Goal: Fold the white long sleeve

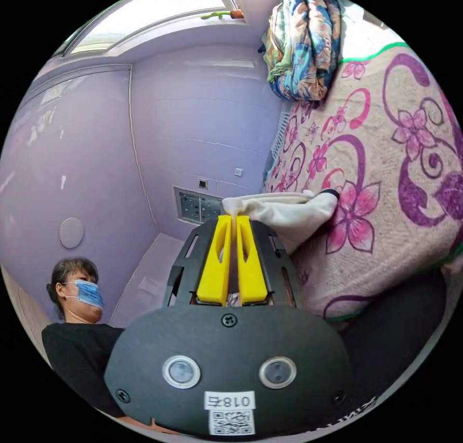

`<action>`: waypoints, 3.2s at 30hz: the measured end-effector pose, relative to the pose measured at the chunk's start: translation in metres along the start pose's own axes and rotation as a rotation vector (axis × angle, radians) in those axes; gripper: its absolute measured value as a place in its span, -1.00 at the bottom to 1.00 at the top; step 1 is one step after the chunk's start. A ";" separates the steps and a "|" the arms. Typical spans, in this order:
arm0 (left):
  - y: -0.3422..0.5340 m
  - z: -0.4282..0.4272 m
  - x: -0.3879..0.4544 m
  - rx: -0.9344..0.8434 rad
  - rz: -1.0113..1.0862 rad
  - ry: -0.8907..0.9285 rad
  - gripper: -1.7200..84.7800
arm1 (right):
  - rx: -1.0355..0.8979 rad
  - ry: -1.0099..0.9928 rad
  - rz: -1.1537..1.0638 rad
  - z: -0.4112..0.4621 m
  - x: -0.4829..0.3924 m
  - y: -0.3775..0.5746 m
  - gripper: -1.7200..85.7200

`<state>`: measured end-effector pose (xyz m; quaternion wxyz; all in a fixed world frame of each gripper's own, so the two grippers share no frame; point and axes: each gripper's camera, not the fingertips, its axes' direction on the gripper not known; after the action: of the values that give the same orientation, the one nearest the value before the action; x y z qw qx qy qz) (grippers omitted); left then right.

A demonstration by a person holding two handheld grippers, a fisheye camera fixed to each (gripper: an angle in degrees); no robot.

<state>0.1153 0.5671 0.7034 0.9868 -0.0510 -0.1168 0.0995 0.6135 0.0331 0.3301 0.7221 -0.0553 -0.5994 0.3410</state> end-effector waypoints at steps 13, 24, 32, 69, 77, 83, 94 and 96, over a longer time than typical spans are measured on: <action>-0.263 0.057 0.169 0.003 0.375 -0.036 -0.88 | 0.009 -0.162 -0.132 0.173 -0.077 -0.146 -0.95; -0.385 0.063 0.144 -0.079 0.368 -0.129 -0.86 | -0.067 -0.085 -0.312 0.276 -0.114 -0.213 -0.94; -0.334 0.050 -0.011 -0.202 -0.091 -0.358 -0.65 | -0.160 0.353 0.021 0.266 0.057 -0.157 -0.90; -0.297 0.106 0.273 0.078 0.819 -0.542 -0.96 | -0.377 0.664 -0.798 0.417 -0.070 -0.105 -0.91; -0.130 -0.019 0.254 -0.267 0.763 -0.311 -0.97 | -0.548 0.407 -0.630 0.188 -0.063 0.056 -0.91; -0.097 -0.012 0.204 -0.411 0.640 -0.454 -0.98 | -0.603 0.665 -0.628 0.171 -0.017 0.103 -0.90; -0.080 -0.086 0.243 -0.320 0.653 -0.524 -0.95 | -0.589 0.700 -0.592 0.088 -0.037 0.117 -0.91; -0.101 -0.053 0.262 -0.272 0.744 -0.546 -0.90 | -0.510 0.660 -0.588 0.088 -0.040 0.112 -0.92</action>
<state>0.3966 0.5190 0.7222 0.8017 -0.1901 -0.3577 0.4396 0.4845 0.0673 0.2664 0.9019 -0.1633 -0.3939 -0.0696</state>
